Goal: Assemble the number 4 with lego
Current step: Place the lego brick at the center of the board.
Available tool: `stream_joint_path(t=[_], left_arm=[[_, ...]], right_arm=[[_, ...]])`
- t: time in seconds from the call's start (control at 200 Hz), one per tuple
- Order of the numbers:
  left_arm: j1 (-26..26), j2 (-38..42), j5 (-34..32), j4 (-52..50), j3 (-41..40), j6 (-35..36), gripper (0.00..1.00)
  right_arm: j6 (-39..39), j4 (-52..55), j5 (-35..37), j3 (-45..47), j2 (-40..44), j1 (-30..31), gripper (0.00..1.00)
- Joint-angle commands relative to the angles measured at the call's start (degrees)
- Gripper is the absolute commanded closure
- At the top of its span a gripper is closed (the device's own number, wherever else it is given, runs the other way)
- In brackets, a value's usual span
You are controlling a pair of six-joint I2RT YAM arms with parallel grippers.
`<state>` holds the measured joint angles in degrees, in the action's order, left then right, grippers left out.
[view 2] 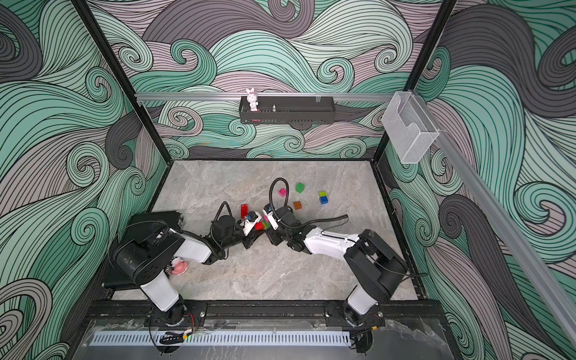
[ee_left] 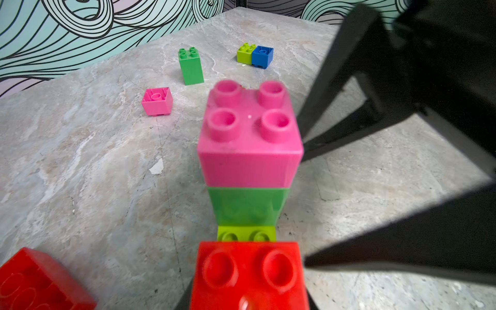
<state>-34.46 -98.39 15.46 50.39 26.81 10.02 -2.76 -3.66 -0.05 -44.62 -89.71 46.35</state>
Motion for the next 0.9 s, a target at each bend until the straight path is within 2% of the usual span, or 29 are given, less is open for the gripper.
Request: stream_joint_path(t=[0.0, 0.1, 0.12, 0.14, 0.155, 0.245, 0.37, 0.48, 0.571, 0.706, 0.891], left_arm=[[0.14, 0.88, -2.33, -2.61, 0.91, -0.61, 1.00], [0.26, 1.83, -3.56, -3.85, 1.30, -2.74, 1.00], [0.27, 2.09, -3.50, -4.32, 1.48, -3.04, 1.00], [0.27, 2.38, -3.59, -4.80, 1.64, -3.25, 1.00], [0.27, 2.57, -3.60, -5.15, 1.80, -3.62, 1.00], [0.31, 4.00, -4.28, -8.02, 2.58, -5.88, 1.00], [0.87, 8.41, -5.21, -15.52, 4.47, -12.51, 1.00], [1.44, 13.42, -5.17, -25.32, 7.84, -16.00, 1.00], [2.55, 16.42, -5.08, -37.04, 13.20, -18.34, 1.00], [6.43, 16.49, -5.31, -52.55, 22.02, -21.40, 1.00], [13.99, 13.24, 1.41, -66.80, 33.88, -25.29, 1.00]], right_arm=[[1.26, 10.02, -1.94, 1.67, 5.95, 0.67, 0.33], [1.25, 12.90, -0.09, 4.17, 13.96, 0.50, 0.23], [1.06, 13.63, 0.16, 4.57, 15.68, 0.38, 0.18], [0.78, 14.19, 0.64, 5.00, 17.48, 0.33, 0.06], [0.42, 14.66, 1.11, 5.30, 18.64, 0.25, 0.01], [-3.16, 16.62, 5.70, 7.19, 26.26, -0.49, 0.01], [-11.34, 20.42, 13.89, 8.82, 34.96, -3.70, 0.01], [-16.97, 23.69, 14.01, 8.75, 38.94, -8.93, 0.01], [-19.11, 23.67, 12.04, 9.09, 40.25, -12.55, 0.01], [-19.82, 22.04, 10.91, 9.03, 39.35, -14.31, 0.01], [-20.06, 22.85, 11.48, 6.98, 36.04, -14.44, 0.01]])
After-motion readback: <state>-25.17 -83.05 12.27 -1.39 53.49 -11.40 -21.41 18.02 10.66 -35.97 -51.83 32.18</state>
